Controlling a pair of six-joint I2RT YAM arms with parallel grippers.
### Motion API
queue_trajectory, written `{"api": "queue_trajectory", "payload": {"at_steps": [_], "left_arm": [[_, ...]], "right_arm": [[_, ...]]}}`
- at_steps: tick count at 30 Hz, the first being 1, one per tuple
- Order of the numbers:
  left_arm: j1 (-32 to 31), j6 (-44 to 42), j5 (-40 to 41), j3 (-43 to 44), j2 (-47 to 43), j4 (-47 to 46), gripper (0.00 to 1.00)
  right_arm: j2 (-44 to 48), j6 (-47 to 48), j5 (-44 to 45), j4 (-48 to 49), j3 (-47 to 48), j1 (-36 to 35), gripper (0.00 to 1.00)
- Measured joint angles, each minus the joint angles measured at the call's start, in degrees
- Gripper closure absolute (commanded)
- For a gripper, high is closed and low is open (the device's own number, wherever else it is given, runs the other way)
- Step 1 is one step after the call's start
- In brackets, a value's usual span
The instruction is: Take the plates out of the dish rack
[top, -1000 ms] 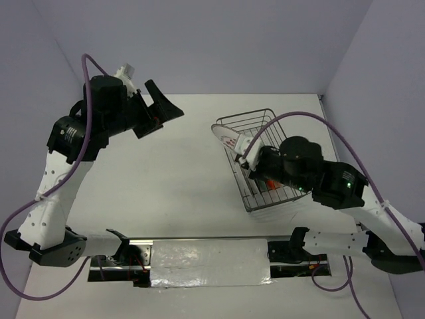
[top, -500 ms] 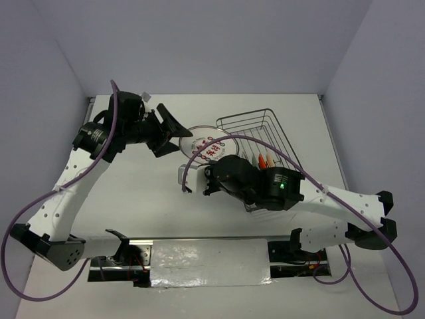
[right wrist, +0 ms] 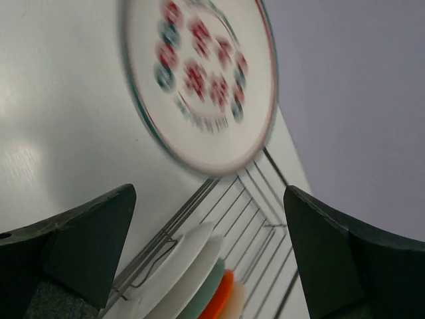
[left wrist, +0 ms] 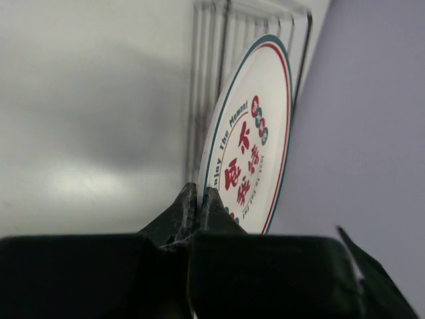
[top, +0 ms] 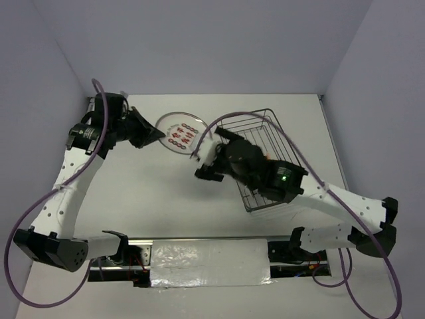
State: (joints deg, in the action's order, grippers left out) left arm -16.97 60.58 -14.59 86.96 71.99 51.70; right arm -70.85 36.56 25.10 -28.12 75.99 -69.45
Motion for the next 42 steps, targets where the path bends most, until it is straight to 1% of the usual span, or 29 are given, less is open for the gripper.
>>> {"api": "queue_trajectory", "payload": {"at_steps": [1,4,6,9,12,13,14,15,17,18,19,20,22,23,24,27,28,30,31,32,33,34,36,37,40,42], "left_arm": [[2.64,-1.03,0.59,-1.25,-0.28,-1.60,1.00],[11.96,-4.55,3.54,-7.17,-0.09,-8.33,1.00],[15.80,-6.62,5.25,-11.96,1.38,-15.43,1.00],[18.67,-8.20,5.01,-16.00,7.63,-24.39,1.00],[20.17,-9.53,4.74,-16.11,17.29,-31.85,1.00],[20.55,-9.68,4.68,-16.09,20.39,-34.10,0.98],[20.79,-9.86,4.79,-16.06,22.80,-35.63,0.92],[21.07,-10.10,5.07,-15.89,25.14,-36.44,0.91],[21.44,-10.88,5.35,-14.97,28.55,-36.87,0.94],[21.57,-11.06,5.35,-14.16,30.14,-37.00,0.91],[21.66,-11.21,5.42,-13.27,31.52,-37.09,0.86],[21.68,-11.39,5.46,-12.41,32.72,-37.24,0.71],[21.73,-12.17,5.77,-11.39,34.29,-37.73,0.51],[21.73,-12.50,5.95,-11.30,34.58,-37.90,0.32],[21.73,-12.70,6.47,-11.34,34.64,-37.77,0.26],[21.79,-12.59,7.50,-11.96,34.58,-37.66,0.15],[21.81,-12.55,8.00,-12.35,34.53,-37.44,0.09],[21.84,-12.76,9.75,-12.68,34.53,-34.18,0.04],[21.84,-12.81,10.67,-12.68,34.53,-32.09,0.01],[21.84,-12.85,11.87,-12.68,34.32,-29.66,0.01],[21.84,-12.90,13.31,-12.68,33.97,-27.10,0.01],[21.84,-13.18,14.67,-12.79,33.31,-24.61,0.01],[21.84,-14.40,17.00,-13.40,30.91,-20.57,0.01],[21.84,-15.39,17.90,-13.94,28.85,-18.78,0.01],[21.62,-17.90,19.65,-15.13,19.65,-13.51,0.01],[20.61,-20.13,20.44,-15.21,12.85,-11.52,0.00]], "right_arm": [[1.64,-2.86,-0.98,1.05,-1.03,2.36,0.00],[9.55,-15.26,-2.05,3.63,-4.83,9.42,0.00],[14.34,-21.51,-2.01,3.74,-5.27,10.60,0.00],[19.28,-30.34,-1.55,2.12,-2.78,10.62,0.00],[21.03,-38.25,-1.60,-3.10,3.04,10.97,0.00],[21.22,-41.09,-1.64,-5.18,5.01,11.15,0.00],[21.35,-43.67,-1.64,-7.21,6.49,11.26,0.00],[21.44,-46.18,-1.60,-9.44,7.67,11.34,0.00],[21.62,-50.62,-1.55,-13.73,8.39,11.45,0.00],[21.66,-52.63,-1.46,-16.17,8.28,11.50,0.00],[21.75,-54.82,-1.38,-18.36,7.72,11.50,0.00],[21.88,-56.65,-1.33,-20.11,6.73,11.50,0.00],[22.73,-59.67,-1.40,-22.29,3.98,11.50,0.00],[22.99,-61.00,-1.55,-23.23,2.45,11.50,0.00],[22.93,-62.20,-1.57,-24.37,1.22,11.50,0.00],[19.50,-64.65,-0.72,-28.50,1.79,11.50,0.02],[16.33,-65.61,0.13,-31.01,3.69,11.50,0.05],[9.22,-66.73,1.44,-33.00,6.84,11.63,0.13],[5.95,-66.95,1.64,-33.22,8.07,11.69,0.27],[2.80,-66.55,1.64,-32.79,8.35,11.91,0.34],[-0.13,-66.23,0.92,-32.39,8.33,12.50,0.37],[-2.32,-65.90,0.37,-32.26,8.13,13.25,0.44],[-4.94,-64.41,-1.44,-31.39,7.10,15.63,0.55],[-5.38,-63.65,-2.64,-30.84,6.36,17.16,0.57],[-5.27,-61.53,-6.05,-29.46,4.66,21.03,0.59],[-5.27,-60.41,-7.93,-28.26,4.09,22.21,0.59]]}}
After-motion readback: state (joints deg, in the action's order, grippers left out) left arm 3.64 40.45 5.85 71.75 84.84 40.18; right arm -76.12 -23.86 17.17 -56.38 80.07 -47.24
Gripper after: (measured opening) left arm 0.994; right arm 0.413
